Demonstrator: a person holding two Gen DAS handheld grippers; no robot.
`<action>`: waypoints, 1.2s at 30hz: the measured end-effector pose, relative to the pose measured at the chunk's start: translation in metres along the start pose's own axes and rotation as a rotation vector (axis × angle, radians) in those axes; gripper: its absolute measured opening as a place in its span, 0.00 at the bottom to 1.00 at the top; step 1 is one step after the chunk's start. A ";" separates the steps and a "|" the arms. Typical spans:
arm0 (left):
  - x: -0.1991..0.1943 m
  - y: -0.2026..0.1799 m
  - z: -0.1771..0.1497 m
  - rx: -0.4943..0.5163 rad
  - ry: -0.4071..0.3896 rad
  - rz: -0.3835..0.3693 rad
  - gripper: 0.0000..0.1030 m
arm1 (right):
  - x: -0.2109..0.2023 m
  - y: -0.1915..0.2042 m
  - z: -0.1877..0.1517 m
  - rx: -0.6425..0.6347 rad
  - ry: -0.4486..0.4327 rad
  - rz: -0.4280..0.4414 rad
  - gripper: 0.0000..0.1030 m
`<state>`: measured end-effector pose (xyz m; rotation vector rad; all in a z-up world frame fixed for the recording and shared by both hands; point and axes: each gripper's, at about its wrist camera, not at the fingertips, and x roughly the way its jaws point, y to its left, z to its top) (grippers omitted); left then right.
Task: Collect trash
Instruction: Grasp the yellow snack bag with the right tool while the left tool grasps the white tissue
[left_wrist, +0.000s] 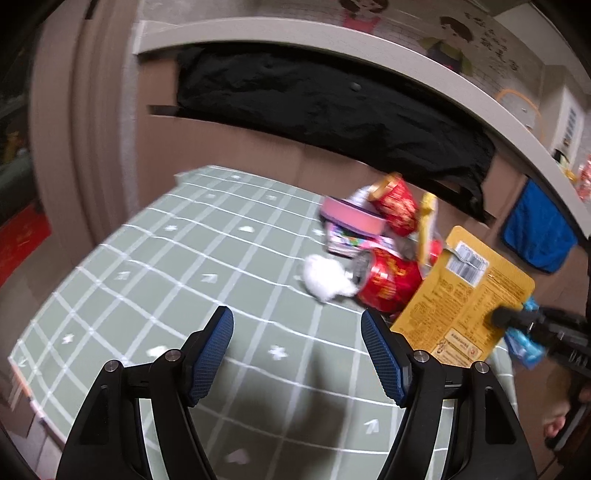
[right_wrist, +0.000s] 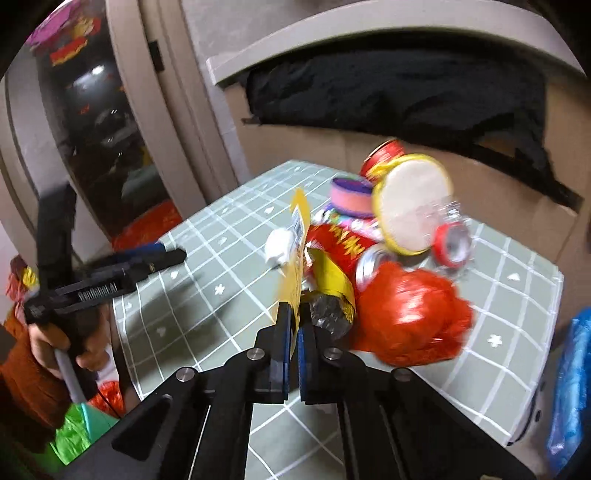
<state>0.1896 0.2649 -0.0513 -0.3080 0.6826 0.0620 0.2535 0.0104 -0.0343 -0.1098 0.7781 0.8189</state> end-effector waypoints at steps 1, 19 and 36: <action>0.005 -0.004 0.002 0.003 0.017 -0.023 0.70 | -0.010 -0.004 0.002 0.001 -0.020 -0.015 0.02; 0.135 -0.021 0.041 -0.008 0.212 -0.007 0.13 | -0.037 -0.044 -0.030 0.059 0.005 -0.087 0.37; 0.011 0.025 0.021 -0.040 0.037 -0.002 0.09 | 0.071 -0.030 -0.017 0.084 0.087 0.056 0.48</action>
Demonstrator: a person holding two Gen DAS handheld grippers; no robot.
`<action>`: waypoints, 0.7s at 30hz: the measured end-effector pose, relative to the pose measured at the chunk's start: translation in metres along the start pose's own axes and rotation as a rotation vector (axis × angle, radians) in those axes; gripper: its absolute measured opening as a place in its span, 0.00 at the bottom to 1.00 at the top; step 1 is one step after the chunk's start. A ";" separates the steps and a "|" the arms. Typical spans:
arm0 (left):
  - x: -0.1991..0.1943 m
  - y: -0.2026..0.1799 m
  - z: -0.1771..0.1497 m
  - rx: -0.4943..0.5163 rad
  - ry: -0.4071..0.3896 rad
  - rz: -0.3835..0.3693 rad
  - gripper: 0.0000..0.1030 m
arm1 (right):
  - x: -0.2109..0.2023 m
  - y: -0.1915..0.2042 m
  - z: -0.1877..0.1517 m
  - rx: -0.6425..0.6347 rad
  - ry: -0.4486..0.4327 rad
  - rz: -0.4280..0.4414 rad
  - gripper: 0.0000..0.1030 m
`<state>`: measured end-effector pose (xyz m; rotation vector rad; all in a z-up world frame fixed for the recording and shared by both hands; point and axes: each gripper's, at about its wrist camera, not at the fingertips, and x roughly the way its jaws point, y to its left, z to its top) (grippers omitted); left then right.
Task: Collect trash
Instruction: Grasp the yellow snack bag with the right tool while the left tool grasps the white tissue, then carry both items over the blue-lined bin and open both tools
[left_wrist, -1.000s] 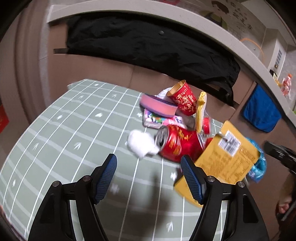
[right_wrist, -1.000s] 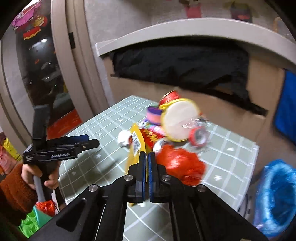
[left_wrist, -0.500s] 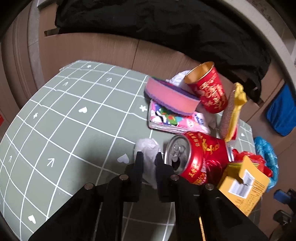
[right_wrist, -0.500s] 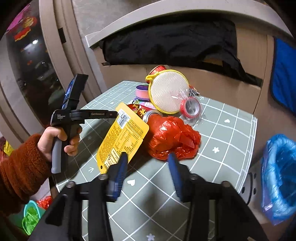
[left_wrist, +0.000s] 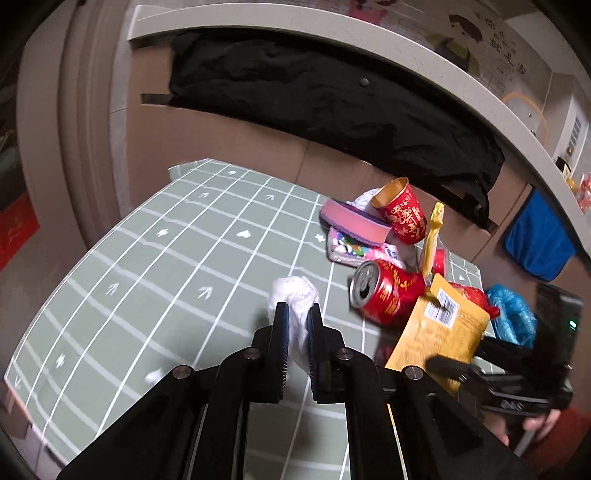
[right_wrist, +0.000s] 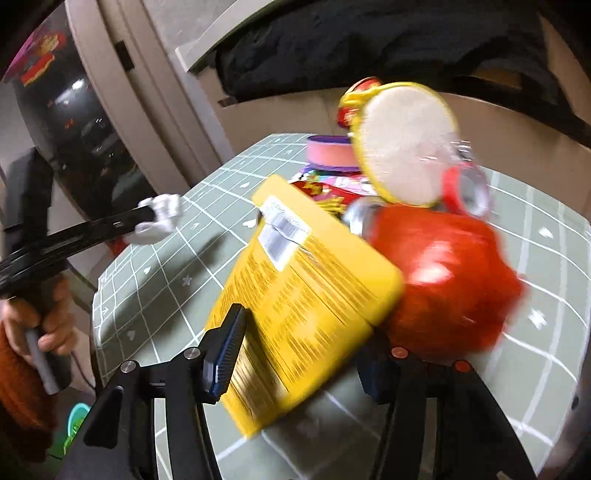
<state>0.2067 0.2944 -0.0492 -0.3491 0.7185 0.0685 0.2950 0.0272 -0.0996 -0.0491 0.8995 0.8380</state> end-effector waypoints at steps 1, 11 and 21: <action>-0.006 0.004 -0.003 -0.008 -0.005 0.003 0.09 | 0.003 0.003 0.002 -0.009 0.009 0.012 0.45; -0.029 0.005 -0.012 -0.035 -0.041 -0.035 0.09 | -0.023 0.058 0.014 -0.206 -0.033 0.029 0.02; -0.027 -0.054 -0.004 0.033 -0.076 -0.114 0.09 | -0.072 0.054 0.028 -0.293 -0.104 -0.179 0.00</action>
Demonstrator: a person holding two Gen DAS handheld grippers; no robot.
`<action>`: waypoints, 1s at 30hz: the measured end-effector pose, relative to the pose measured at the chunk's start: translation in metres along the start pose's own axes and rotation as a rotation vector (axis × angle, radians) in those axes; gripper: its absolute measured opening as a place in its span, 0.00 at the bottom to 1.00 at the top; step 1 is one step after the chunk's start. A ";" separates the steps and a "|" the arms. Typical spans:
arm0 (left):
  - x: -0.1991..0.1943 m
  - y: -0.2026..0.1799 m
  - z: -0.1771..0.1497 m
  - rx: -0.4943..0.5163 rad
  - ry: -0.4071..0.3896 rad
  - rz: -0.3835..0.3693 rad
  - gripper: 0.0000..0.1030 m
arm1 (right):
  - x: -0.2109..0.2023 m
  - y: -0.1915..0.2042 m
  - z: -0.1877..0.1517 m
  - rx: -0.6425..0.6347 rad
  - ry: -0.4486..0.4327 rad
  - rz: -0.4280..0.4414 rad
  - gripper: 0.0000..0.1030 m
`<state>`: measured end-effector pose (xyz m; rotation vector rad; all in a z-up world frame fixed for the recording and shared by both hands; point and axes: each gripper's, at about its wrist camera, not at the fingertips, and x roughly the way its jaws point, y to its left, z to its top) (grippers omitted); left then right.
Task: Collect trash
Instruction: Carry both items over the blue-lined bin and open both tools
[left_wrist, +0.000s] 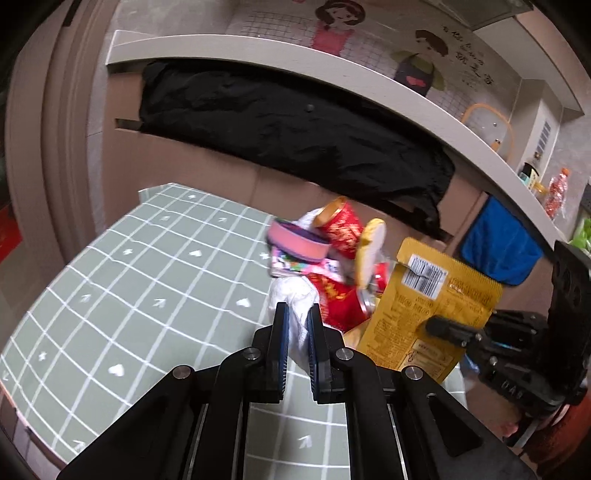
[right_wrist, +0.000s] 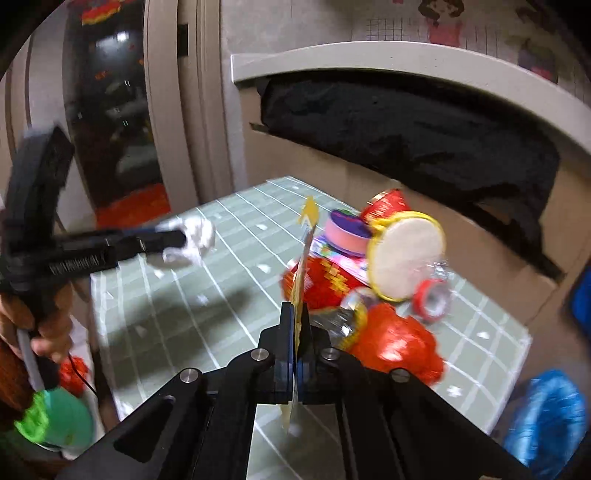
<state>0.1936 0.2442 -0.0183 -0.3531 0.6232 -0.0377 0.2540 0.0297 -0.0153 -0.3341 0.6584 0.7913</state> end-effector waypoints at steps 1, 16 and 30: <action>0.002 -0.005 -0.001 0.000 0.004 -0.009 0.09 | -0.003 -0.003 -0.003 -0.009 0.000 -0.014 0.00; 0.022 -0.128 0.046 0.178 -0.075 -0.078 0.09 | -0.094 -0.099 0.016 0.098 -0.216 -0.167 0.00; 0.099 -0.335 0.019 0.379 -0.018 -0.260 0.09 | -0.191 -0.245 -0.072 0.290 -0.264 -0.406 0.00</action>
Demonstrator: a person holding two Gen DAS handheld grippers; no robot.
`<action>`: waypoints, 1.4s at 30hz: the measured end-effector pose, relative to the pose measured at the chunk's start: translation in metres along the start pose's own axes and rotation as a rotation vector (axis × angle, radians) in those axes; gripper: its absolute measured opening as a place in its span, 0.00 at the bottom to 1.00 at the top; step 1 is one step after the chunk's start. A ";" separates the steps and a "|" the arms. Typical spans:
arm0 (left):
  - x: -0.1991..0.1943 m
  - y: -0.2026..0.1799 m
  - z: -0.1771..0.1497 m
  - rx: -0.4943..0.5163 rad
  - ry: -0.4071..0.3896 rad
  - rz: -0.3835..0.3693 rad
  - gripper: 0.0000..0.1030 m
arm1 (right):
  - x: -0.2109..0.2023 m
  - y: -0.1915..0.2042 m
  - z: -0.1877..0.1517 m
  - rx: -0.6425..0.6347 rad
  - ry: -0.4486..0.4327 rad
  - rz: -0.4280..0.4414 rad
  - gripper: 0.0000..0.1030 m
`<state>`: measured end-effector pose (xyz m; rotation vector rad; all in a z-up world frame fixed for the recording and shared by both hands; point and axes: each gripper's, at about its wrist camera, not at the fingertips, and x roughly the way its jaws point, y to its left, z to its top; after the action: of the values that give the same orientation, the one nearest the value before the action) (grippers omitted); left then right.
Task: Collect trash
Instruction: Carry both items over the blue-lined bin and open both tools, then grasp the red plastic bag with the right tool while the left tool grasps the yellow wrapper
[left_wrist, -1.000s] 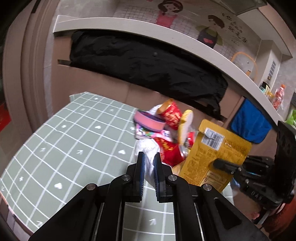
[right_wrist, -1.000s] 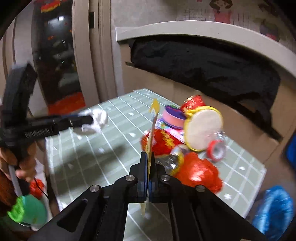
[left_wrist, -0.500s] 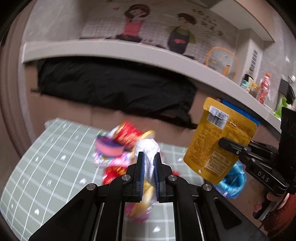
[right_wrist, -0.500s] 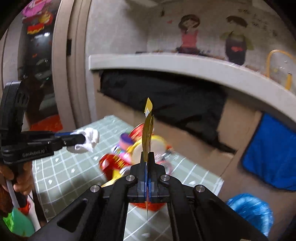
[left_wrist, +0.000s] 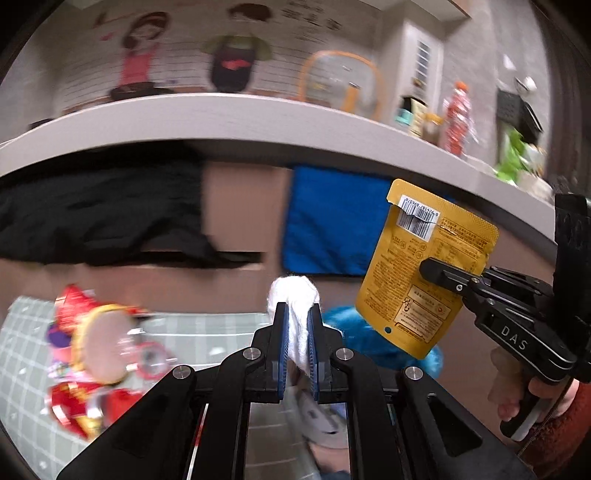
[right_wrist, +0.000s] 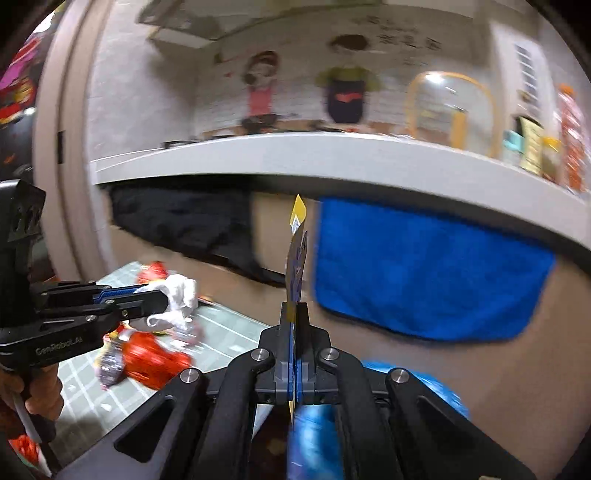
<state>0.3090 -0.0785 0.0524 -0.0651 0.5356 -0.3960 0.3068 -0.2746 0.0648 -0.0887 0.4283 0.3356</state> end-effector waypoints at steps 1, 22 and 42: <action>0.009 -0.010 0.000 0.012 0.008 -0.012 0.09 | -0.002 -0.011 -0.004 0.011 0.005 -0.023 0.00; 0.181 -0.066 -0.045 -0.039 0.328 -0.212 0.27 | 0.059 -0.133 -0.101 0.251 0.222 -0.094 0.04; 0.051 0.033 -0.040 -0.081 0.179 0.152 0.47 | 0.033 -0.074 -0.099 0.237 0.190 -0.105 0.51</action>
<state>0.3407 -0.0663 -0.0117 -0.0673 0.7287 -0.2326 0.3214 -0.3497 -0.0377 0.0888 0.6457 0.1716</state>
